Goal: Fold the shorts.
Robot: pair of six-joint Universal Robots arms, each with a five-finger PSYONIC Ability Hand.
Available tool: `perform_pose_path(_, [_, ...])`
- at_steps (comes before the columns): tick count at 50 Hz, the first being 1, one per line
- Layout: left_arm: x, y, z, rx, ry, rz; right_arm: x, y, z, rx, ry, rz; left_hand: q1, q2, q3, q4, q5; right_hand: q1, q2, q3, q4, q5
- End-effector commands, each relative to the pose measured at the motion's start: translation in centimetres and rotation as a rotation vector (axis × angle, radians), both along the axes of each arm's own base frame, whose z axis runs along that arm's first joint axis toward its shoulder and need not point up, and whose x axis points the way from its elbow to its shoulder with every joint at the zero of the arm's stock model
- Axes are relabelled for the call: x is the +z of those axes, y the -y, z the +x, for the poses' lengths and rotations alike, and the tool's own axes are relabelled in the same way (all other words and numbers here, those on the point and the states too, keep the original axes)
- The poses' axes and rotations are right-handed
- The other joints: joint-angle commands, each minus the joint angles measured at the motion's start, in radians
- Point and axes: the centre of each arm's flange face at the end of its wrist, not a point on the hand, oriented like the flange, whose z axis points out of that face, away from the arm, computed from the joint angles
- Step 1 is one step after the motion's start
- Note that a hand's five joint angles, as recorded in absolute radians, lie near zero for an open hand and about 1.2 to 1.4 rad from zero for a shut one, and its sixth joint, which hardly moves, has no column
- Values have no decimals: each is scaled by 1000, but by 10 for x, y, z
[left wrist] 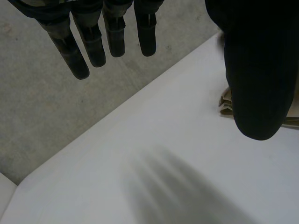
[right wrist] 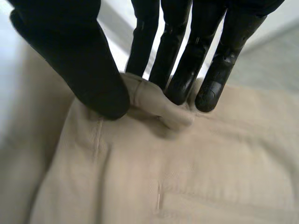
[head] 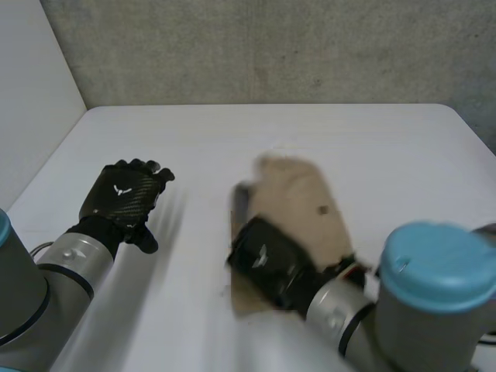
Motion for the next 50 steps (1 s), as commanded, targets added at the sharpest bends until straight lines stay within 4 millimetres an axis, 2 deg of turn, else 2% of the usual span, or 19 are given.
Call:
perform_pose_path(1, [6, 0, -5, -14, -22, -17, -14, -12, 0, 78, -17, 63, -50, -13, -12, -12, -2, -390, -536, -543, -539, -542])
perform_pose_path(2, [8, 1, -6, -15, -29, -22, -12, -12, 0, 77, -5, 61, -50, -13, -12, -12, -2, -446, -592, -599, -595, -598])
perform_pose_path(5, [15, 2, -10, -25, -55, -35, 22, -1, -2, 24, 100, 27, -50, -13, -12, -12, -2, -537, -683, -690, -687, -689])
perform_pose_path(7, [22, 1, -17, -42, -91, -47, 49, 21, -12, -84, 210, 37, -50, -13, -12, -12, -2, -592, -738, -745, -741, -744])
perform_pose_path(8, [26, 0, -19, -50, -107, -52, 49, 21, -13, -85, 211, 37, -50, -13, -12, -12, -2, -592, -738, -745, -741, -744])
perform_pose_path(11, [40, -1, -33, -85, -177, -64, 70, 54, -30, -252, 385, 165, -36, 1, 3, 2, 13, -592, -738, -745, -741, -744])
perform_pose_path(12, [43, -1, -35, -92, -190, -68, 70, 54, -30, -253, 385, 166, -33, 4, 6, 5, 16, -592, -738, -745, -741, -744])
perform_pose_path(13, [44, -2, -37, -99, -200, -67, 75, 67, -37, -312, 462, 253, -30, 7, 9, 8, 19, -592, -738, -745, -741, -744])
perform_pose_path(16, [45, -7, -47, -125, -230, -46, 76, 74, -43, -356, 496, 317, -12, 25, 26, 26, 36, -592, -738, -745, -741, -744])
perform_pose_path(17, [37, -17, -62, -159, -246, 7, 73, 79, -48, -391, 492, 353, 46, 83, 84, 84, 94, -592, -738, -745, -741, -744])
perform_pose_path(19, [33, -21, -68, -168, -251, 33, 72, 82, -50, -408, 484, 367, 56, 92, 94, 94, 104, -592, -738, -745, -741, -744])
perform_pose_path(22, [10, -36, -87, -144, -246, 140, 51, 93, -50, -456, 410, 447, 44, 81, 82, 82, 92, -592, -738, -745, -741, -744])
perform_pose_path(25, [-15, -36, -91, -79, -205, 211, 36, 99, -47, -468, 356, 479, 26, 63, 64, 64, 75, -592, -738, -745, -741, -744])
perform_pose_path(31, [-59, -33, -91, -8, -120, 294, -11, 119, -46, -558, 210, 551, -50, -13, -12, -12, -2, -592, -738, -745, -741, -744])
perform_pose_path(32, [-71, -33, -91, -3, -95, 318, -15, 121, -47, -575, 199, 551, -59, -22, -21, -21, -11, -592, -738, -745, -741, -744])
perform_pose_path(37, [-92, -31, -90, 8, -42, 354, -29, 131, -52, -634, 142, 516, -74, -37, -35, -36, -25, -592, -738, -745, -741, -744])
perform_pose_path(42, [-89, -25, -88, 14, -38, 345, -24, 137, -55, -638, 117, 456, -74, -37, -35, -36, -25, -592, -738, -745, -741, -744])
perform_pose_path(44, [-84, -23, -87, 15, -43, 342, -14, 137, -54, -628, 134, 430, -79, -43, -41, -41, -31, -592, -738, -745, -741, -744])
perform_pose_path(50, [-33, -23, -84, 1, -120, 258, 41, 135, -51, -592, 255, 318, -88, -52, -50, -50, -40, -592, -738, -745, -741, -744])
